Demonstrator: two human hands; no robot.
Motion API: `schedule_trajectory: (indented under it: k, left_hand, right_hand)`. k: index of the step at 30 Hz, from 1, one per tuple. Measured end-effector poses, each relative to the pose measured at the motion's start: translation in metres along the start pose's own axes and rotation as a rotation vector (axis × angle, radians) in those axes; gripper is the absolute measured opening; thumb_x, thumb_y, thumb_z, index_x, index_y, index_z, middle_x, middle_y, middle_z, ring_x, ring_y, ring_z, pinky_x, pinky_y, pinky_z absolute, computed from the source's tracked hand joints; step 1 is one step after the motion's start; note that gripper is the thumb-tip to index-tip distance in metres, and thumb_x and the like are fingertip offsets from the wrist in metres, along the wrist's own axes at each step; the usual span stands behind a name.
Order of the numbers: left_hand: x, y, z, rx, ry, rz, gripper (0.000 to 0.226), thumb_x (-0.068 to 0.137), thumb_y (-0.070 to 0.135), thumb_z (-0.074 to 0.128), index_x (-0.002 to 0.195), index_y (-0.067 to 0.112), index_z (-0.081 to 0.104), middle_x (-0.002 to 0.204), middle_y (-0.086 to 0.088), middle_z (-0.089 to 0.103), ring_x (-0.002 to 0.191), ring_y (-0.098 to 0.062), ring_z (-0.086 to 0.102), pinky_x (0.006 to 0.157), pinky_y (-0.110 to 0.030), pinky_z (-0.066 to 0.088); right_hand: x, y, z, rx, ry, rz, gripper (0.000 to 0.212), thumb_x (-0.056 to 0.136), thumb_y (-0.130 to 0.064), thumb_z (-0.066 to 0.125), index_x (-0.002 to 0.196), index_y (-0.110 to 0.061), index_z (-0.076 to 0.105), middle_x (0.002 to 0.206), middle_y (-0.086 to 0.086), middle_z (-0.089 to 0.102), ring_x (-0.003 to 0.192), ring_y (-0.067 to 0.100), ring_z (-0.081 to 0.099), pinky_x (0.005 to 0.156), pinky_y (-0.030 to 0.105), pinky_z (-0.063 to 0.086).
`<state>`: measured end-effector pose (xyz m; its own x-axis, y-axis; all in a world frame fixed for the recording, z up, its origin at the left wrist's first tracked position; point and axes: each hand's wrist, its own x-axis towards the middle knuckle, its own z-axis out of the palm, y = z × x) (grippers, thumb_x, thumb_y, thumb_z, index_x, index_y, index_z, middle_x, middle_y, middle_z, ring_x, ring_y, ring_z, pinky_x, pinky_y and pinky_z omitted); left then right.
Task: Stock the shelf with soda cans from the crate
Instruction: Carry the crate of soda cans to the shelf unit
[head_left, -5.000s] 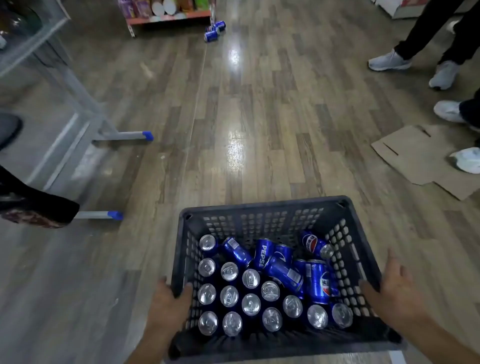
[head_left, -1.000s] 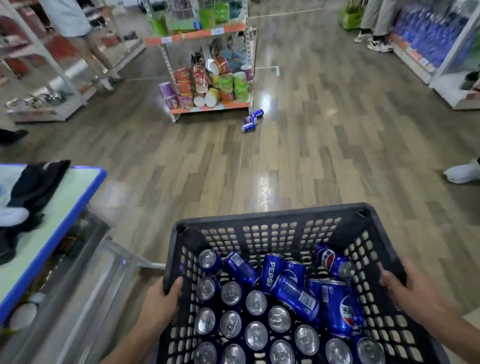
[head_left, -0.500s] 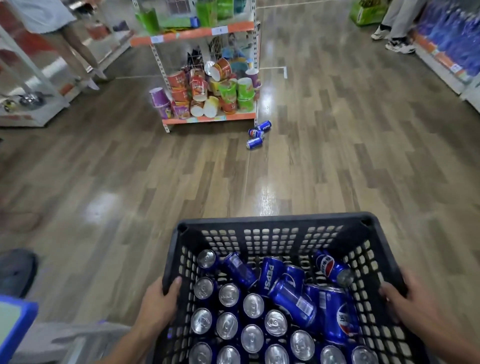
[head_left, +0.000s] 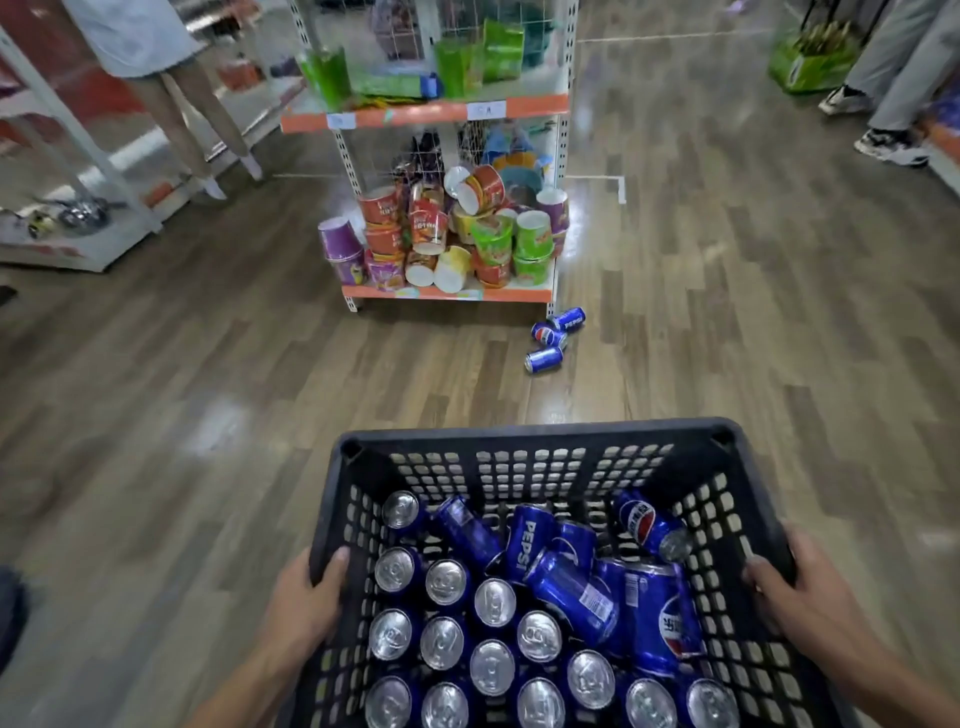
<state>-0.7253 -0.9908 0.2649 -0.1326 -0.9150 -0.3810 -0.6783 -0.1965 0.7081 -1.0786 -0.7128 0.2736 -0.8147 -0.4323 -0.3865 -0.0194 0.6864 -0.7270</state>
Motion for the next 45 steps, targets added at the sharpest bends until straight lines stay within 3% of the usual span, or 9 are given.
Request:
schedule_trajectory:
  k: [4,8,15,22,32,37,39,42,45]
  left_hand:
    - [0.085,0.028,0.012,0.003,-0.012,-0.007,0.019,0.100,0.032,0.059,0.098,0.015,0.066,0.066,-0.002,0.062,0.057,-0.020,0.055,0.057,-0.033,0.043]
    - [0.173,0.035,0.028,0.061,-0.019,-0.036,0.035,0.096,0.043,0.061,0.104,0.009,0.068,0.077,-0.010,0.069,0.070,-0.027,0.062,0.070,-0.038,0.051]
    - [0.290,0.049,0.056,0.053,-0.033,-0.061,0.029,0.097,0.038,0.061,0.107,0.012,0.069,0.094,-0.015,0.073,0.087,-0.031,0.068,0.072,-0.036,0.047]
    - [0.389,0.046,0.087,0.098,-0.047,-0.078,0.035,0.097,0.042,0.061,0.079,0.012,0.062,0.060,-0.006,0.064,0.055,-0.026,0.060,0.061,-0.037,0.047]
    - [0.503,0.012,0.151,0.091,-0.026,-0.082,0.034,0.097,0.043,0.061,0.083,0.012,0.065,0.061,-0.010,0.067,0.057,-0.027,0.062,0.066,-0.037,0.052]
    - [0.539,0.007,0.171,0.092,-0.046,-0.080,0.037,0.100,0.035,0.059,0.085,0.002,0.066,0.061,-0.023,0.066,0.054,-0.026,0.060,0.064,-0.036,0.050]
    - [0.549,0.003,0.175,0.094,-0.039,-0.072,0.042,0.101,0.034,0.057,0.076,0.001,0.061,0.051,-0.016,0.058,0.047,-0.023,0.055,0.060,-0.034,0.047]
    - [0.555,-0.005,0.178,0.095,-0.026,-0.117,0.045,0.101,0.038,0.057,0.074,0.002,0.060,0.051,-0.014,0.058,0.047,-0.024,0.055,0.061,-0.035,0.047]
    - [0.554,-0.004,0.177,0.129,-0.024,-0.124,0.042,0.102,0.037,0.056,0.080,0.002,0.061,0.058,-0.017,0.062,0.051,-0.025,0.055,0.063,-0.036,0.048]
  right_hand:
    - [0.070,-0.033,0.033,-0.014,0.018,0.053,0.018,0.096,-0.013,0.058,0.108,-0.026,0.052,0.083,0.008,0.069,0.066,0.028,0.067,0.056,0.038,0.054]
    - [0.130,-0.064,0.077,0.000,0.072,0.057,0.022,0.092,-0.004,0.062,0.111,-0.012,0.054,0.078,0.008,0.063,0.065,0.024,0.062,0.055,0.032,0.048]
    - [0.222,-0.085,0.142,0.031,0.061,0.064,0.031,0.095,-0.006,0.060,0.122,-0.018,0.051,0.092,0.005,0.065,0.078,0.021,0.064,0.059,0.030,0.046]
    - [0.306,-0.084,0.205,0.025,0.048,0.127,0.022,0.096,-0.012,0.059,0.109,-0.027,0.049,0.087,0.009,0.068,0.073,0.031,0.066,0.060,0.041,0.056]
    - [0.416,-0.045,0.307,-0.027,0.044,0.080,0.038,0.094,-0.011,0.060,0.128,-0.020,0.048,0.105,0.011,0.061,0.090,0.029,0.057,0.081,0.039,0.045]
    - [0.440,-0.046,0.320,-0.009,0.023,0.035,0.023,0.097,-0.012,0.055,0.105,-0.031,0.046,0.092,0.006,0.064,0.079,0.027,0.065,0.074,0.046,0.056]
    - [0.441,-0.045,0.324,-0.039,0.038,0.010,0.018,0.097,-0.012,0.054,0.097,-0.029,0.048,0.088,0.005,0.066,0.075,0.027,0.067,0.070,0.049,0.058]
    - [0.438,-0.045,0.327,-0.100,0.032,-0.032,0.025,0.097,-0.018,0.051,0.098,-0.043,0.044,0.088,0.001,0.066,0.075,0.024,0.068,0.068,0.051,0.058]
    - [0.436,-0.048,0.328,-0.140,0.015,-0.032,0.019,0.099,-0.022,0.048,0.107,-0.037,0.039,0.093,-0.001,0.064,0.081,0.022,0.066,0.075,0.049,0.057]
